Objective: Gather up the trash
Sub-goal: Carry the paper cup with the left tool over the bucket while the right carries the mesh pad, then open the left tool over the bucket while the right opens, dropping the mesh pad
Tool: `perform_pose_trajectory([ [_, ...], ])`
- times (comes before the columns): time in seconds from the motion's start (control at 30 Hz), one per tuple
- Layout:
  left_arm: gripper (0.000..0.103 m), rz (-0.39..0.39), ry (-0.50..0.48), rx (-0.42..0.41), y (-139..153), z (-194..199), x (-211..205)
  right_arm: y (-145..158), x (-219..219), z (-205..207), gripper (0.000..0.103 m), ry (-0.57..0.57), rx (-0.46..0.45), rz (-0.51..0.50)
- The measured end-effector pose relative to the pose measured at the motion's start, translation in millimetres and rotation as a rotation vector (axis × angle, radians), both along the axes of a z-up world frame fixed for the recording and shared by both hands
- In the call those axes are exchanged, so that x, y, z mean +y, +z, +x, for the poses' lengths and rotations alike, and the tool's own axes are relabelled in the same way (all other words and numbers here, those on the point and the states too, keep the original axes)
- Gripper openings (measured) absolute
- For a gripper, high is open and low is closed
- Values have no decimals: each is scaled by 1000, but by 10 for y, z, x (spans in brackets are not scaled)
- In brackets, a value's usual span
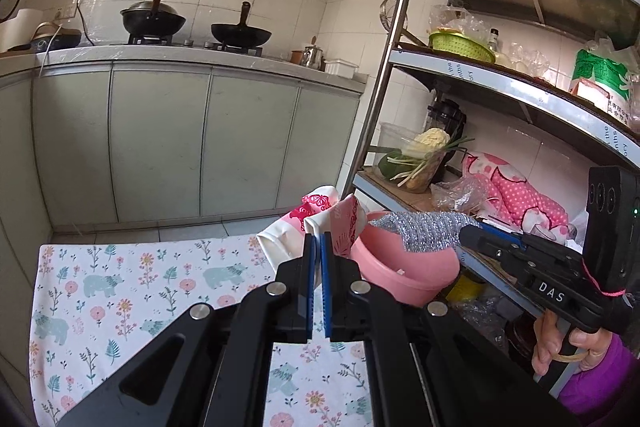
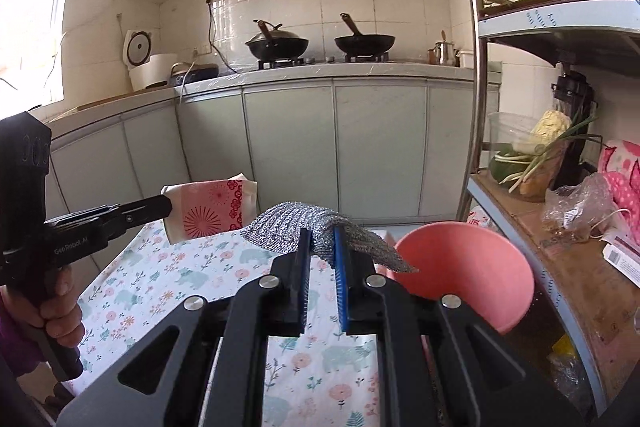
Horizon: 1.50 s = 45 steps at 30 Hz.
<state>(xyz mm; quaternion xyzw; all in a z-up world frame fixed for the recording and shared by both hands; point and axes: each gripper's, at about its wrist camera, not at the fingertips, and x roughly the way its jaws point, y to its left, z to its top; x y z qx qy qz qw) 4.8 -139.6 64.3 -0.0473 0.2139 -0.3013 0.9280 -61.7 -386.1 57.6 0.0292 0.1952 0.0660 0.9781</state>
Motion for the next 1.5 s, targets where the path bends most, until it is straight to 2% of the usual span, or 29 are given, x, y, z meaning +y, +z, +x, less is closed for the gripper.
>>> perform_pose_trajectory([
  [0.23, 2, 12, -70, -22, 70, 193, -558, -12, -446, 109, 12, -95, -26, 26],
  [0.47, 2, 43, -123, -32, 4, 394, -1127, -189, -817, 238, 12, -164, -13, 70],
  [0.6, 2, 74, -154, -30, -100, 508, -1482, -350, -1004, 330, 12, -198, 16, 92],
  [0.83, 2, 140, -188, 23, -412, 748, -1989, -702, -1259, 507, 12, -245, 94, 133],
  [1.17, 3, 215, -232, 107, -867, 983, -2430, -1115, -1467, 690, 12, -289, 194, 144],
  [1.3, 3, 243, -241, 134, -996, 1019, -2520, -1195, -1496, 714, 19, -297, 226, 155],
  [1.4, 6, 255, -240, 153, -1046, 1035, -2538, -1212, -1504, 712, 23, -305, 233, 156],
  [1.5, 14, 240, -236, 182, -1053, 1054, -2506, -1189, -1493, 678, 24, -308, 230, 149],
])
